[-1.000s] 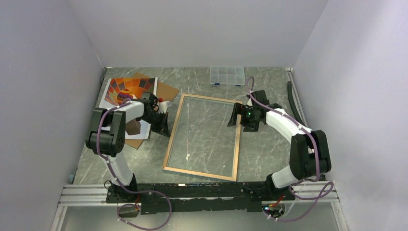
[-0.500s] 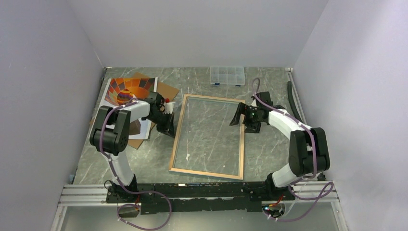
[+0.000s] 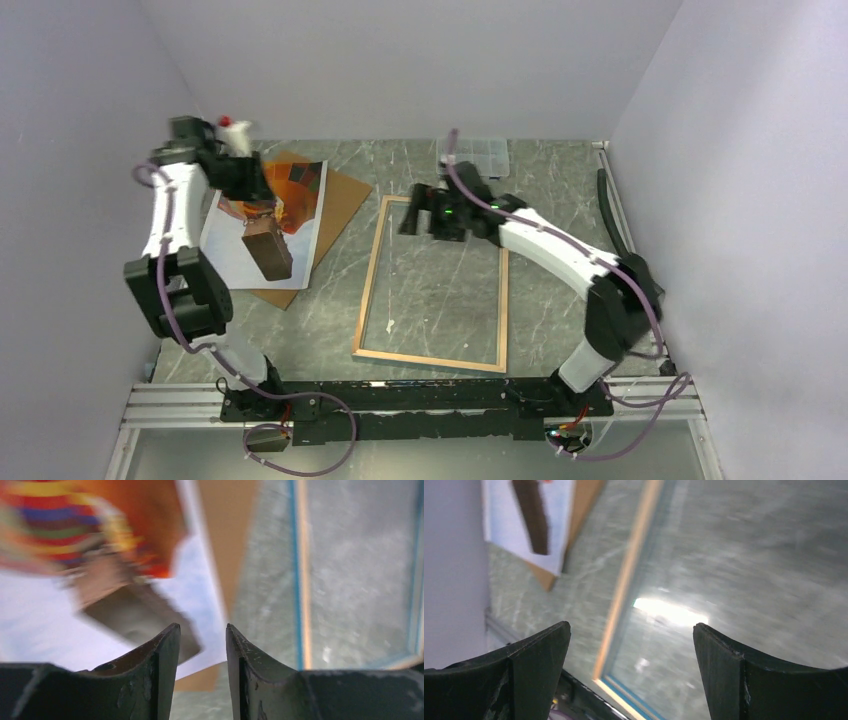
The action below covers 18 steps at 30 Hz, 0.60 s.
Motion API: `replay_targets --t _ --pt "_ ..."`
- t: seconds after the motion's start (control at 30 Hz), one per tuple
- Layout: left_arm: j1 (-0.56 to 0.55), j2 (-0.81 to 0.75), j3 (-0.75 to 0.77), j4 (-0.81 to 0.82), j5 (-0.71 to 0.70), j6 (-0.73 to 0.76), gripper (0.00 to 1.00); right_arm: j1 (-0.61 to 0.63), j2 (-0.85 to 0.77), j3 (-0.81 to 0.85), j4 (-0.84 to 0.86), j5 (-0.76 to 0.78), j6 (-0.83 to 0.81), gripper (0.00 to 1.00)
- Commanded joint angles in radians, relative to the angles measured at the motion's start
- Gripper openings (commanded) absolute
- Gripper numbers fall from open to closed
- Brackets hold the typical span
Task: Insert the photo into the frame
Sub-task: Pick up the photo at the center of the board.
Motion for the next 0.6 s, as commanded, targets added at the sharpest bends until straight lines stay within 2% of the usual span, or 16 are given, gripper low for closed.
replay_targets --t 0.0,0.1,0.23,0.37,0.57 --pt "0.233 0.004 0.108 -0.143 -0.113 0.172 0.43 0.187 0.216 0.223 0.104 0.019 0.125 0.96" --pt "0.349 0.031 0.083 -0.112 -0.142 0.207 0.4 0.278 0.389 0.399 0.105 -0.032 0.162 0.93" --pt "0.425 0.028 0.005 -0.113 -0.111 0.248 0.35 0.348 0.566 0.57 0.098 -0.1 0.205 0.84" --pt "0.446 -0.032 -0.089 -0.086 -0.093 0.268 0.35 0.378 0.679 0.649 0.11 -0.14 0.248 0.78" --pt "0.456 -0.061 -0.126 -0.1 -0.06 0.276 0.36 0.396 0.784 0.704 0.131 -0.148 0.299 0.7"
